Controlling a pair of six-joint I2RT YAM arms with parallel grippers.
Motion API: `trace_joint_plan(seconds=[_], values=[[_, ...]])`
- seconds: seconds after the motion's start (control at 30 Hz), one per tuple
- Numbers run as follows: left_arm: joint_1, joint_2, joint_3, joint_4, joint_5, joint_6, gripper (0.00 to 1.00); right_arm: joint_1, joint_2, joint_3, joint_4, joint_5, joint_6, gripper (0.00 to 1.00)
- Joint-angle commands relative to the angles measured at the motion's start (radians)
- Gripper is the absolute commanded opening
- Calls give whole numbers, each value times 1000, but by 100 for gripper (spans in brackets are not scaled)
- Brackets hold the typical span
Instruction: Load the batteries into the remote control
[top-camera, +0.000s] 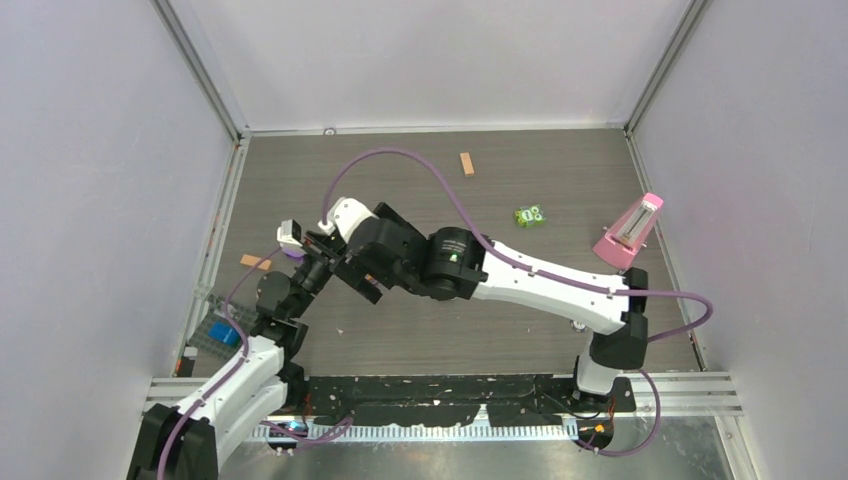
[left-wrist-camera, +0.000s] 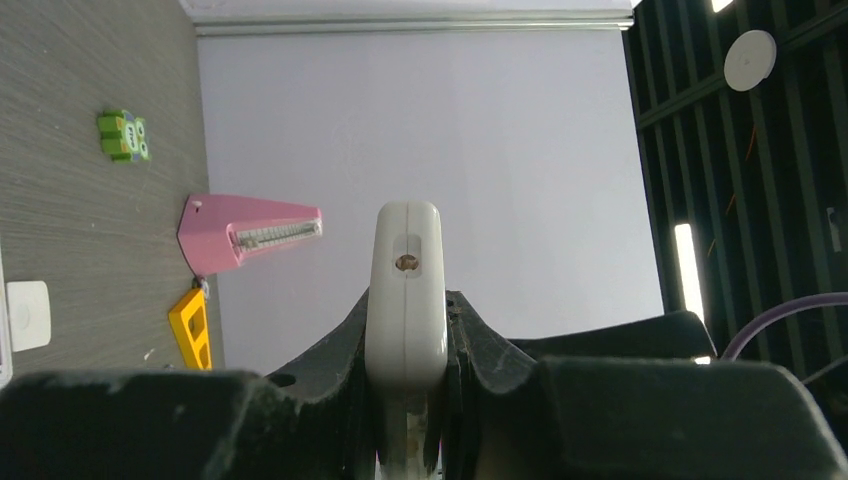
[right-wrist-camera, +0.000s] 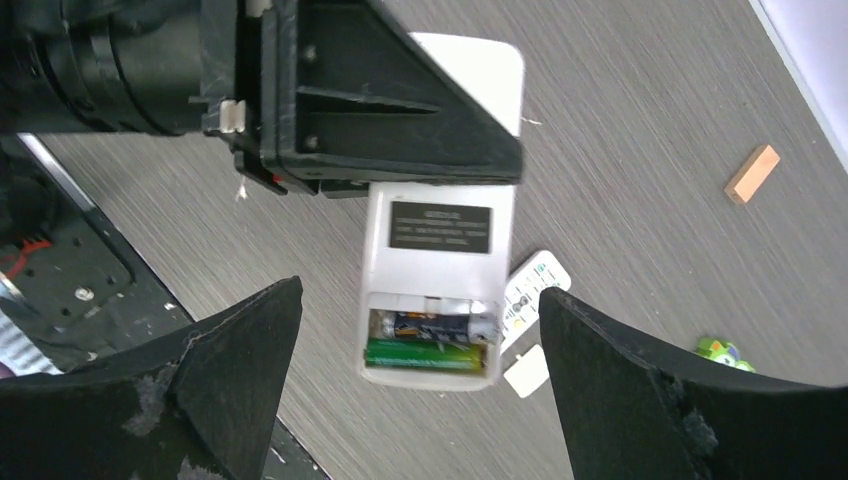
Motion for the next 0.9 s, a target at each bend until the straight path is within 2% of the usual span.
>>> trace_joint_plan(seconds=[0.0, 0.57, 0.87], values=[[-3, 20, 69, 26, 54, -27, 0, 29, 55, 135, -175, 51, -51, 94], [-4, 81, 113, -5, 88, -48, 0, 74, 198, 283, -322, 191, -52, 93], [-4, 96, 126, -19, 93, -55, 0, 83, 234, 309, -358, 237, -18, 88]])
